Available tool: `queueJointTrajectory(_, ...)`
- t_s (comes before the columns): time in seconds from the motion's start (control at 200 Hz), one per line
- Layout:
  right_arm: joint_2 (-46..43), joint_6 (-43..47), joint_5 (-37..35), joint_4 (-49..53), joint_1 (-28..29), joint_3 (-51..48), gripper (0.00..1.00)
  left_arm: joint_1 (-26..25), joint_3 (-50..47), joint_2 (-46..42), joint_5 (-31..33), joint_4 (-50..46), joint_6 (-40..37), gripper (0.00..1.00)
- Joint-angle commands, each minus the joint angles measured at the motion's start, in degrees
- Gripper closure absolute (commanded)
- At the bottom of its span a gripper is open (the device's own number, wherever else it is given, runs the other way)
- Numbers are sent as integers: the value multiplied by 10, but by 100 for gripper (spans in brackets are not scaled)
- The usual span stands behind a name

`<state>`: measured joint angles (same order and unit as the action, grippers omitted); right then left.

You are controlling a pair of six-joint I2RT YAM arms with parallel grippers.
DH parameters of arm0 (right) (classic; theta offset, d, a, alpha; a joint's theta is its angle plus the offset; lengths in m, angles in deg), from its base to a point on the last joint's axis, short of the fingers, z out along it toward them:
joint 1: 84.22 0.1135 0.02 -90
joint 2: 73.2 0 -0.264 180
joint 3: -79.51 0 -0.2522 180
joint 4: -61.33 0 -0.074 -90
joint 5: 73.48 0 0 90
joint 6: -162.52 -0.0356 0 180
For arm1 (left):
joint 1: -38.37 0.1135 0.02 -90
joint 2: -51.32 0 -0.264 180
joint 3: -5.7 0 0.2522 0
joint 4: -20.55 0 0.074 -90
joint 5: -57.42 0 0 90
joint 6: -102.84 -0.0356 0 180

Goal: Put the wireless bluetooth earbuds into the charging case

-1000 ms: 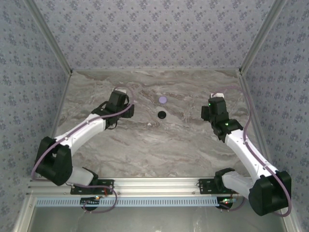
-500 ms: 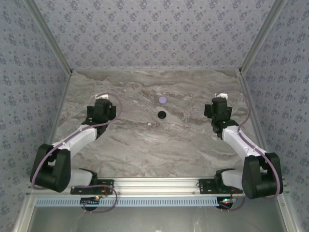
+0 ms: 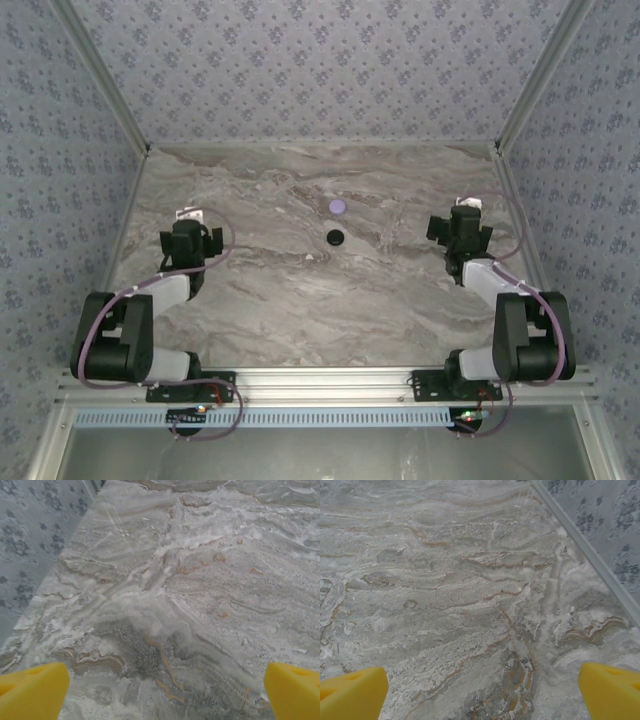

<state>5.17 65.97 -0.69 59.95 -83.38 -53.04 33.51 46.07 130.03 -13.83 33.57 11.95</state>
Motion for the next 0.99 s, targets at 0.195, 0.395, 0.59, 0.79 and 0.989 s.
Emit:
queueJointTrajectory(0.195,7,48,82,-199,-27,-90,0,38,-59,3,-149,175,3,1)
queueJointTrajectory(0.395,12,50,117,-241,-35,-115,0,55,-73,47,-191,240,9,1)
queueJointTrajectory(0.59,36,53,134,-293,-39,-130,0,55,-79,70,-194,272,9,1)
queueJointTrajectory(0.79,84,61,136,-322,-34,-124,0,56,-71,86,-165,268,18,1)
queueJointTrajectory(0.989,86,73,123,-314,-21,-119,0,54,-31,89,-141,198,27,1)
